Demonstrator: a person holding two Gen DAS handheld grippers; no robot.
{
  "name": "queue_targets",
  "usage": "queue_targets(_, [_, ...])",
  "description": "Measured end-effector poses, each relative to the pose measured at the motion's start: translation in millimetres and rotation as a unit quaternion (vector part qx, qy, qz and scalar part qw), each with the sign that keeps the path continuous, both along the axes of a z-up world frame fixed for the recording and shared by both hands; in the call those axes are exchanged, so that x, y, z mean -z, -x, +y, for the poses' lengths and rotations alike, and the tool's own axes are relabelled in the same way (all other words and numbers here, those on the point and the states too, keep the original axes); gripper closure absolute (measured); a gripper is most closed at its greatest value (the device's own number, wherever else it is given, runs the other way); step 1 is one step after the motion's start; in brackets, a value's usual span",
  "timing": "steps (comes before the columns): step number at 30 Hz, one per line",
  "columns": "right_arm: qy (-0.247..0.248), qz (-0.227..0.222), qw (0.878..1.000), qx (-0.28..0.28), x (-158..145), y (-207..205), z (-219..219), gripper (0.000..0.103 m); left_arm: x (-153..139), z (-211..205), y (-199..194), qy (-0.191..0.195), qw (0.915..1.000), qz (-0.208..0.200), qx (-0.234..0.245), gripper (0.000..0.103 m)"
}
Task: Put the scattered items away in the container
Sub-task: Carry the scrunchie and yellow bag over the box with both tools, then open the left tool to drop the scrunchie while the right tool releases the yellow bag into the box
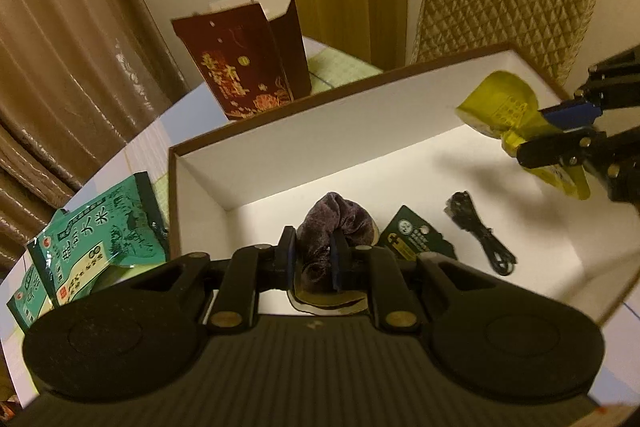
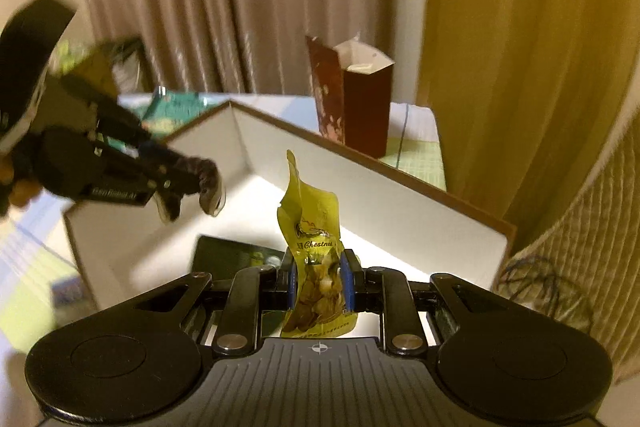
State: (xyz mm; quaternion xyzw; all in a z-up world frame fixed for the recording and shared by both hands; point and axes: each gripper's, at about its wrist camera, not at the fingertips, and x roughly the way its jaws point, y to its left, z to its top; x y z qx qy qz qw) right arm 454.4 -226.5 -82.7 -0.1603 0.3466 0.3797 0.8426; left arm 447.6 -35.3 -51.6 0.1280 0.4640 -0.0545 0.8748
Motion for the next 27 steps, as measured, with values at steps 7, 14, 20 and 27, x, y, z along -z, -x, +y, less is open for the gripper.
queue_targets(7, [0.084, -0.039, 0.995, -0.049, 29, -18, 20, 0.085, 30, -2, -26, -0.011, 0.9993, 0.034, -0.016, 0.089])
queue_targets(14, [0.112, -0.023, 0.992, -0.049, 45, -44, 30, 0.084, 48, -4, -40, -0.013, 0.9986, 0.046, -0.025, 0.087])
queue_targets(20, [0.124, -0.008, 0.991, -0.055, 51, -55, 38, 0.084, 54, -3, -48, -0.011, 0.9981, 0.05, -0.033, 0.086])
queue_targets(27, [0.127, 0.007, 0.99, -0.058, 56, -53, 40, 0.084, 63, 3, -56, -0.014, 0.997, 0.059, -0.047, 0.075])
